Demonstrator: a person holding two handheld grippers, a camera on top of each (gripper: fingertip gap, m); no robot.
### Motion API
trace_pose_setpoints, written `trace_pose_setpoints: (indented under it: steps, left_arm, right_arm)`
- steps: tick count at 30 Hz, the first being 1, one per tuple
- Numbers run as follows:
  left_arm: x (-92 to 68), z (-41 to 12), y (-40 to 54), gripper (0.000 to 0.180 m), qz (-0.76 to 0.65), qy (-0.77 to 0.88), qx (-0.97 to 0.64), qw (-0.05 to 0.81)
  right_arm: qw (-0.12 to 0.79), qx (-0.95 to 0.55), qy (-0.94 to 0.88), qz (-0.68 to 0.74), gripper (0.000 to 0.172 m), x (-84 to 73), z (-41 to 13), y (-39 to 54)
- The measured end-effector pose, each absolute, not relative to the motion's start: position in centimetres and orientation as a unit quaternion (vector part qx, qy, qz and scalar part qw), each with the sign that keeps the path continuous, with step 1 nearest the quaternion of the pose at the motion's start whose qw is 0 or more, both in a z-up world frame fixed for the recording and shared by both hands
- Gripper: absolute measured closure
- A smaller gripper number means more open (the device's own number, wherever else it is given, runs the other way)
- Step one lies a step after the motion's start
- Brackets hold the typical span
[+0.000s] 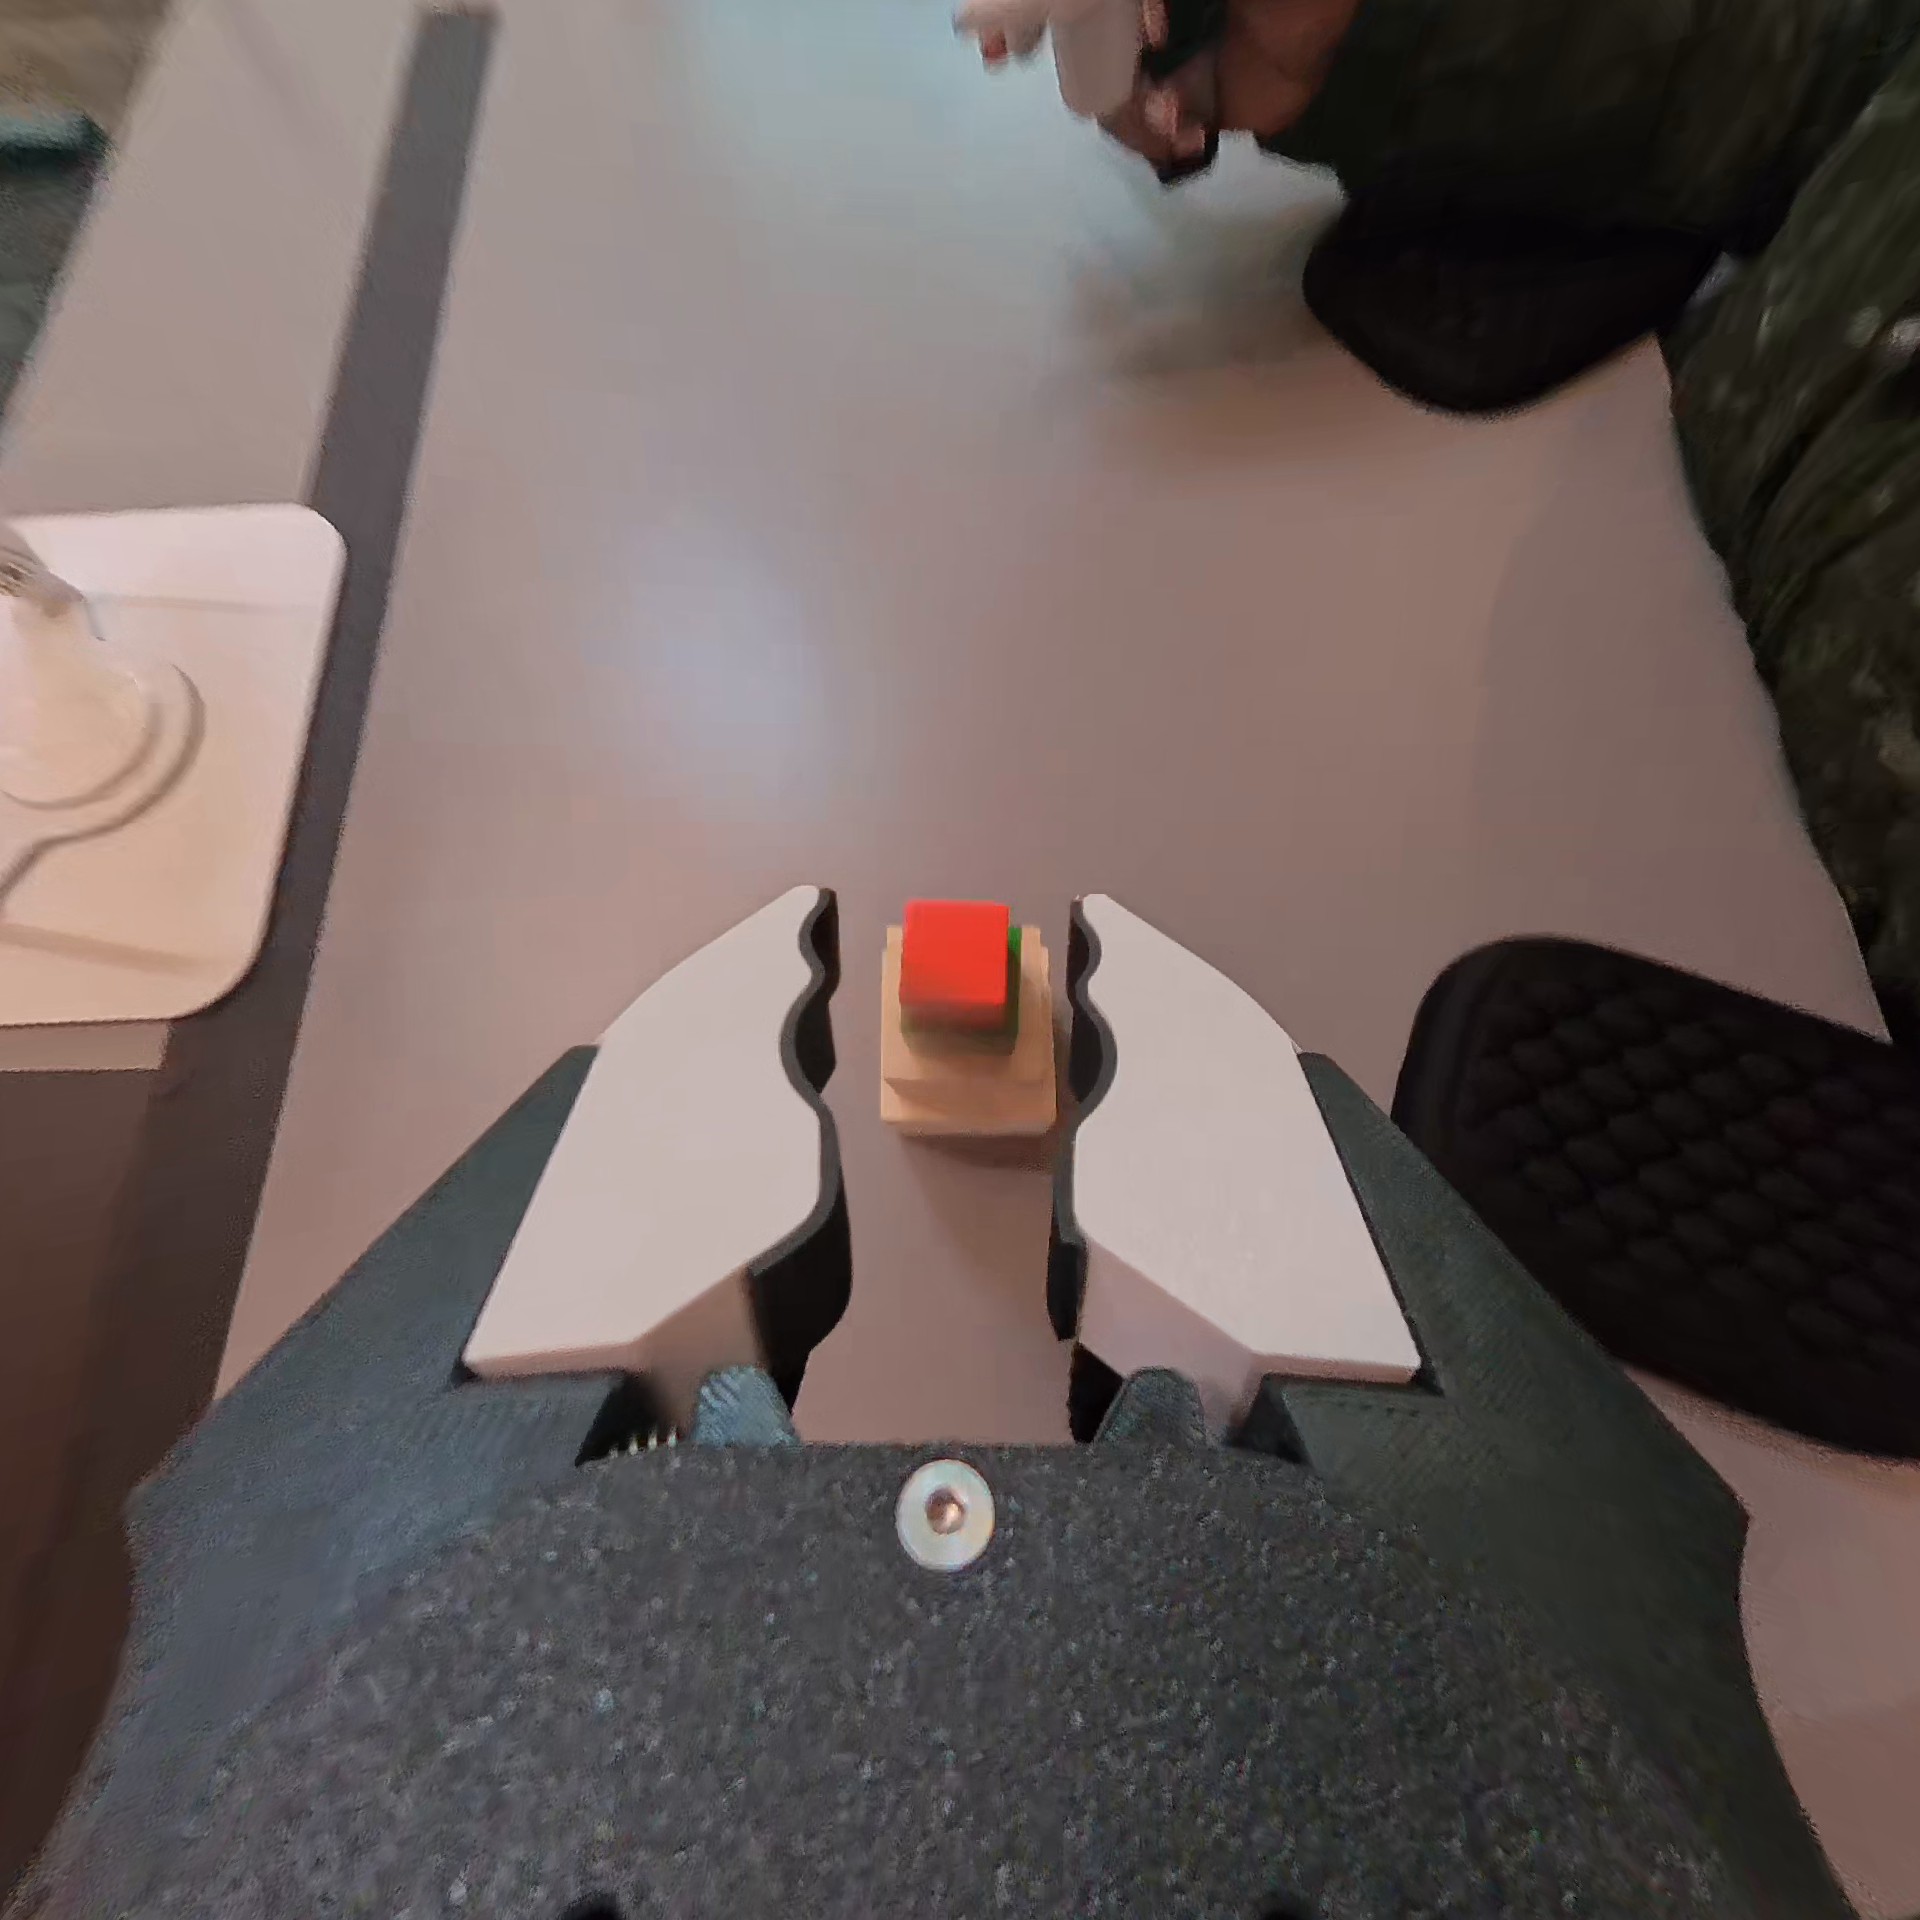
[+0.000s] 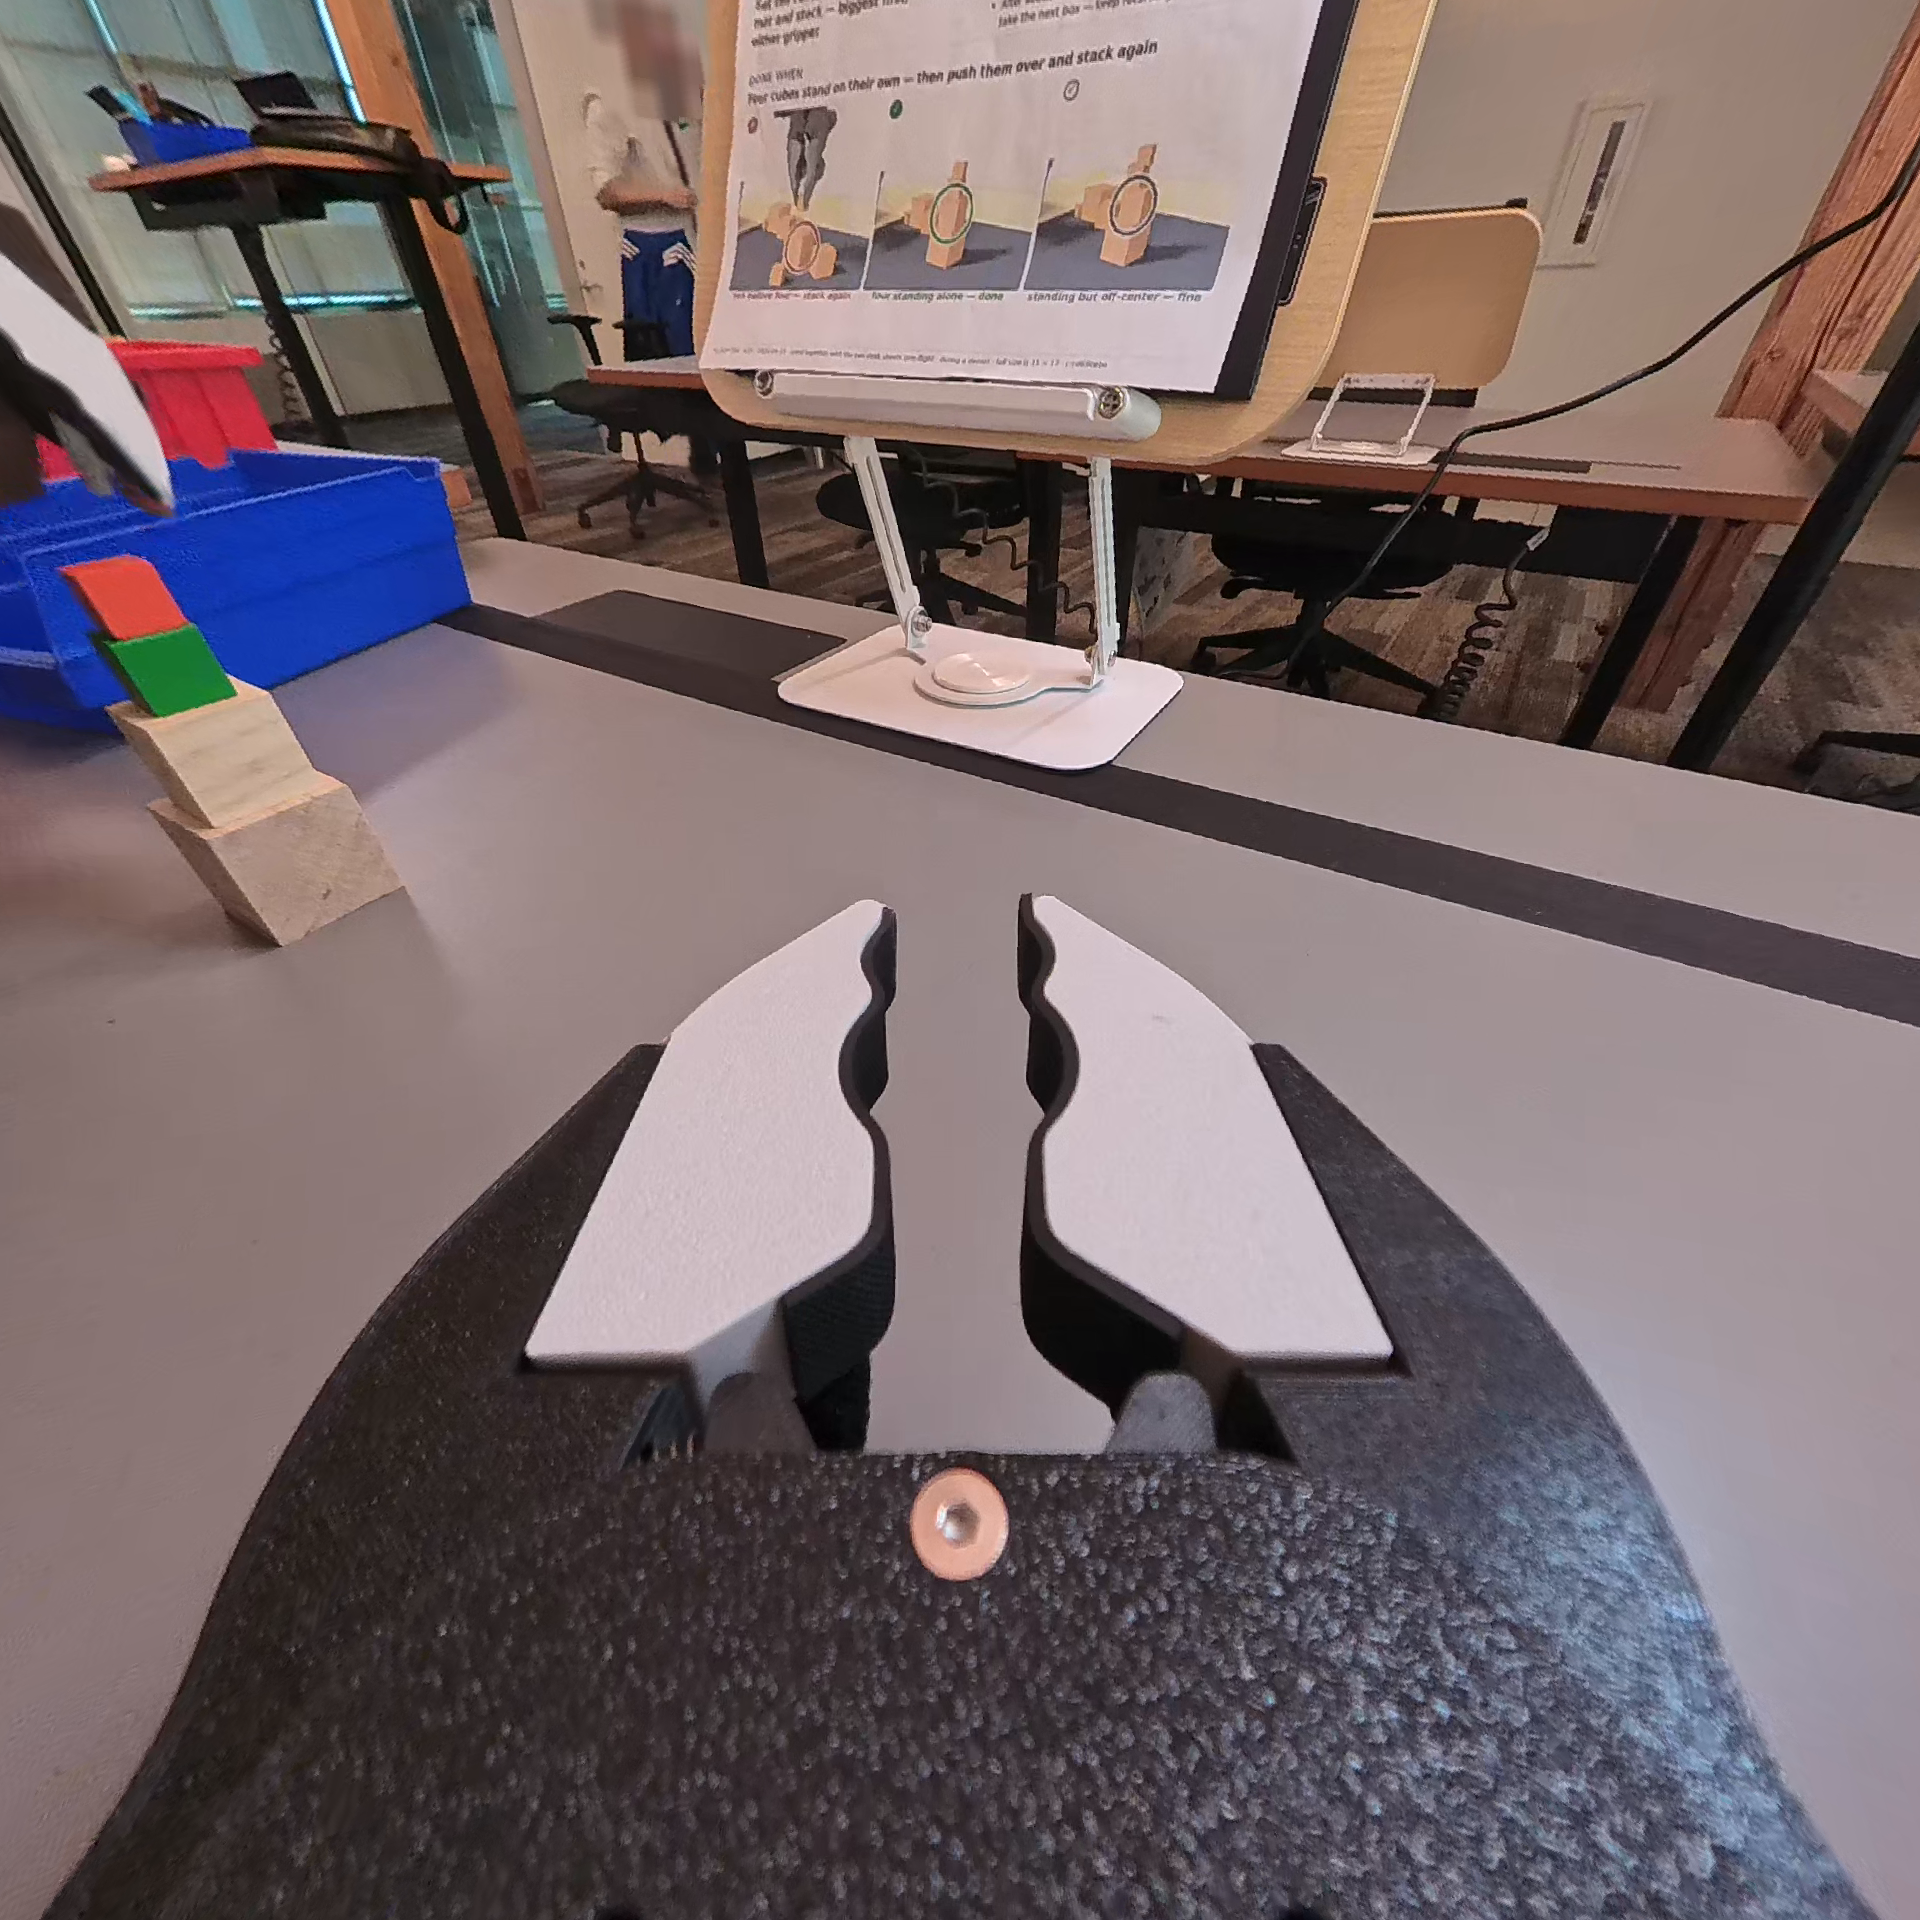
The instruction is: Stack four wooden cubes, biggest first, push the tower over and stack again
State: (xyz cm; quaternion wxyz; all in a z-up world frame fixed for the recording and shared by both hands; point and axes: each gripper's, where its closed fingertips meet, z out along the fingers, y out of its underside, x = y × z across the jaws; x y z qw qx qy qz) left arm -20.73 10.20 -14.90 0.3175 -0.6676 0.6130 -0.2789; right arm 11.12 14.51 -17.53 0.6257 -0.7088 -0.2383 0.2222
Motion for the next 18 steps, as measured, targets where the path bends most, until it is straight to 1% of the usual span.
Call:
trace_pose_setpoints:
  steps: [5,7,9,11,14,18]
  left_arm:
    - [-20.2,-10.3,10.9,0.137,-0.329,0.517,-0.638,0.466]
    - [-20.5,-8.6,10.5,0.144,-0.364,0.467,-0.613,0.523]
    - [-21.5,-7.6,10.5,0.16,-0.366,0.409,-0.601,0.581]
    - [-22.9,-7.4,10.8,0.179,-0.343,0.342,-0.607,0.629]
    - [-25.1,-8.5,11.0,0.18,-0.271,0.241,-0.638,0.679]
    - [-27.8,-11.3,10.8,0.18,-0.134,0.136,-0.699,0.689]
  right_arm:
    - [0.633,-0.706,-0.229,0.219,0.149,11.5,-17.0,14.5]
    - [0.636,-0.705,-0.226,0.218,0.149,11.7,-16.8,14.5]
    - [0.639,-0.704,-0.222,0.216,0.149,11.9,-16.6,14.5]
    - [0.643,-0.703,-0.217,0.213,0.148,12.0,-16.5,14.6]
    - [0.647,-0.703,-0.207,0.21,0.148,12.4,-16.3,14.7]
    - [0.653,-0.704,-0.19,0.206,0.146,12.9,-16.1,14.9]
